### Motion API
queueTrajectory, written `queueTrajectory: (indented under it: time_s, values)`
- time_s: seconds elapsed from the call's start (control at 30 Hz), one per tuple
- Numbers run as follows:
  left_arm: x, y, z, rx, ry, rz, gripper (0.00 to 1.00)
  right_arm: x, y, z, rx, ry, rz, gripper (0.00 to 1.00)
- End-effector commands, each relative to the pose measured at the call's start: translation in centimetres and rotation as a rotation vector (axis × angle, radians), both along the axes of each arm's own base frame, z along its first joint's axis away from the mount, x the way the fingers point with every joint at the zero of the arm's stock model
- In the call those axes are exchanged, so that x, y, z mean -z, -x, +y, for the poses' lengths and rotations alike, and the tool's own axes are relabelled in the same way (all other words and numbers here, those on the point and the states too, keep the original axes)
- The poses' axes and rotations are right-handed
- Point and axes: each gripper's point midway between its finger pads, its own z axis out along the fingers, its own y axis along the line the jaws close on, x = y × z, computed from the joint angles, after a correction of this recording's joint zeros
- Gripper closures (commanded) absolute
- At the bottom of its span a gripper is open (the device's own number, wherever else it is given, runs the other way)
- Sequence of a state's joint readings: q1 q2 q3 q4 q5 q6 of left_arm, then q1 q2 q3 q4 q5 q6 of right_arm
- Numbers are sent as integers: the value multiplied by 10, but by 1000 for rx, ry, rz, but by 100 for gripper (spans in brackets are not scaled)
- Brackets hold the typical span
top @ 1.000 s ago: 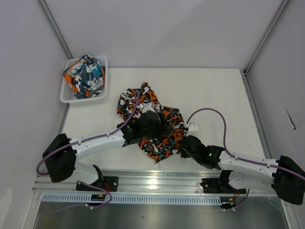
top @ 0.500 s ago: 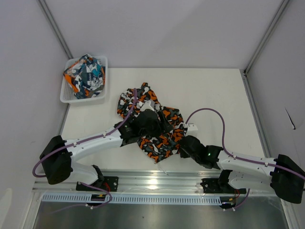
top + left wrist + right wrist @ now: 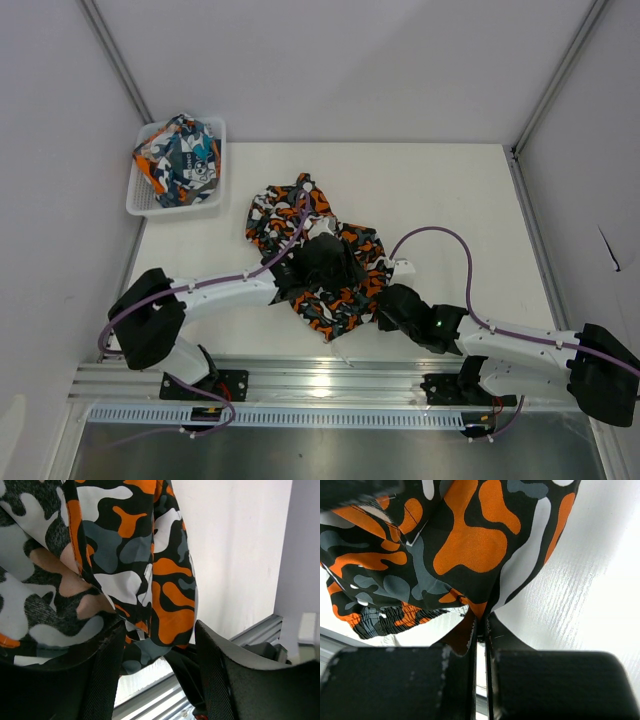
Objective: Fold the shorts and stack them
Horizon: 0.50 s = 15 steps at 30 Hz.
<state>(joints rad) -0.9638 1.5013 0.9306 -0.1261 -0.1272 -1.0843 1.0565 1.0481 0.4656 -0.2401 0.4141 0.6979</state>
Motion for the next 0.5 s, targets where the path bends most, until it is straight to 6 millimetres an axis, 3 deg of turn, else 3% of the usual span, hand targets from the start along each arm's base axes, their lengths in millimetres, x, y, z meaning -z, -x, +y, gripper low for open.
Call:
queueTrajectory:
  time_s: [0.0, 0.2, 0.47]
  values:
    - [-9, -5, -12, -8, 40, -17, 40, -11, -8, 1, 26, -24, -50, 100]
    - [-1, -13, -9, -54, 32, -34, 45, -11, -8, 1, 27, -32, -53, 100]
    - [16, -38, -11, -124, 13, -63, 78, -11, -7, 2, 24, -47, -58, 100]
